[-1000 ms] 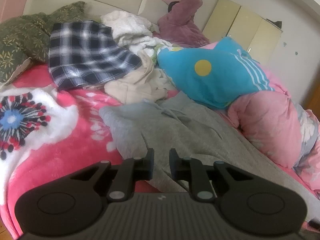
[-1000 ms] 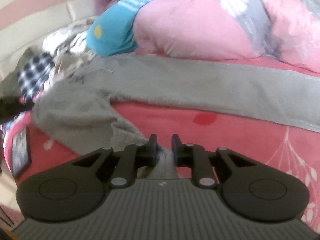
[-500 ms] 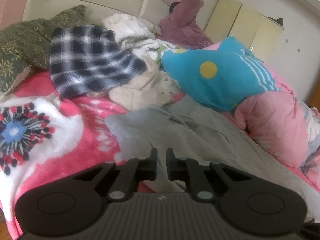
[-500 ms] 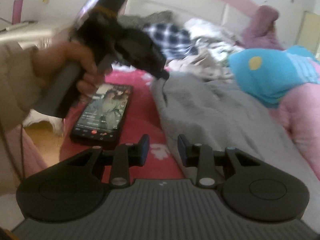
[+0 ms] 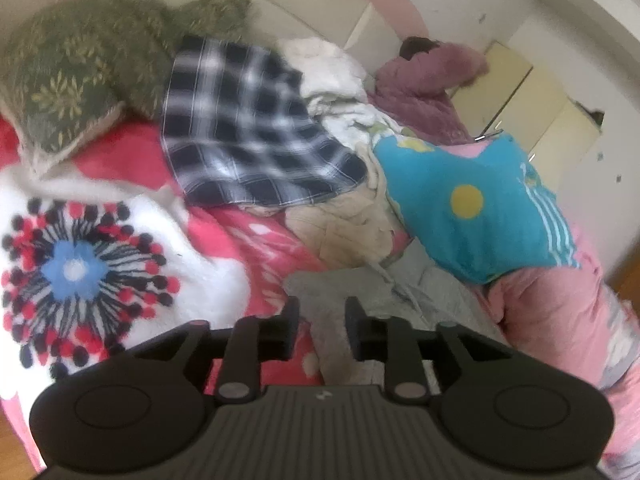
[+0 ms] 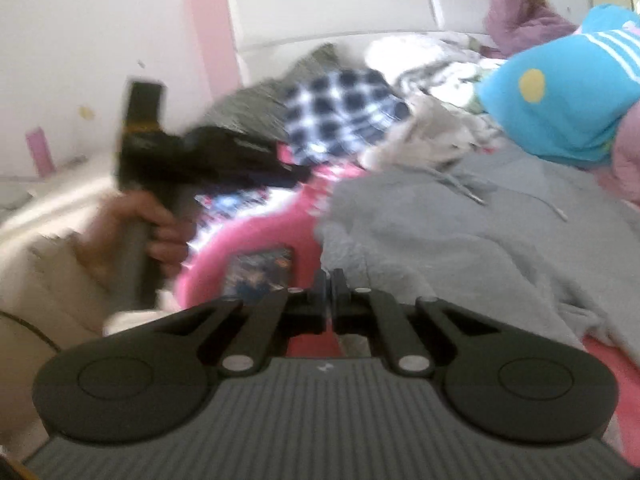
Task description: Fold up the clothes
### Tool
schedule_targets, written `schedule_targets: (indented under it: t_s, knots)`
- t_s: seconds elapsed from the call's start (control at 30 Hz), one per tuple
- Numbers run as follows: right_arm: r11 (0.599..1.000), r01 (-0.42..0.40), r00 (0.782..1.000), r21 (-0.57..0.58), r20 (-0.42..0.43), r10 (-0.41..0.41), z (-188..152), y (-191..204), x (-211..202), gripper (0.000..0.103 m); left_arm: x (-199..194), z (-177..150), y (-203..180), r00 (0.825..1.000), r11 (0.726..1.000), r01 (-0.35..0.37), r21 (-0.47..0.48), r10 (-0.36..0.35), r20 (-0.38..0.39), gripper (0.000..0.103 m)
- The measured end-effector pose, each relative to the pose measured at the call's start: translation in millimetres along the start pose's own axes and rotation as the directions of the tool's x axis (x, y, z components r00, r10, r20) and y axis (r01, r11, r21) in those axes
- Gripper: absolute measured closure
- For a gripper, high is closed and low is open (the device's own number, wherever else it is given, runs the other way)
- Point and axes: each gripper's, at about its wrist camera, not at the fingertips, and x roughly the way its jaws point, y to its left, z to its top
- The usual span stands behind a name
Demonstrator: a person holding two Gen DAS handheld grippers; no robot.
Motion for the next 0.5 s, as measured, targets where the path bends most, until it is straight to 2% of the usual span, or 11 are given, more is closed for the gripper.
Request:
schedule_targets:
  t_s: [0.1,0.23,0.33,0.4,0.5]
  knots:
    - [1.000,-0.028,0.998,0.001,-0.050,0.028,-5.5,2.1,14.2,0.102,9.1,6.1,10.2,0.999,0.998,0.037,-0.049,-0.039,-0.028,0.073]
    - [0.999,-0.038,0.997,0.008,-0.069,0.038,-11.3,5.4,14.2,0.102,25.1,7.6,6.1,0.998,0.999,0.037,-0.011,-0.037,-0.044,0.065]
    - [1.000,-0.027,0.996,0.003,-0.081,0.027,-13.4,2.6,13.0,0.102,39.2,7.7,3.5,0.998,0.999,0.031,0.006,-0.031,-0.063,0.068]
    - [1.000,-0.017,0.996,-0.004,-0.090,0.016,-17.1,2.1,12.0,0.102,48.6,6.4,3.1,0.997,1.000,0.022,0.010,-0.021,-0.076,0.077]
    - [1.000,-0.004,0.995,-0.016,-0.101,0.003,-22.0,1.8,11.1,0.102,54.4,5.6,0.9,0.998,1.000,0.004,0.031,-0.002,-0.061,0.077]
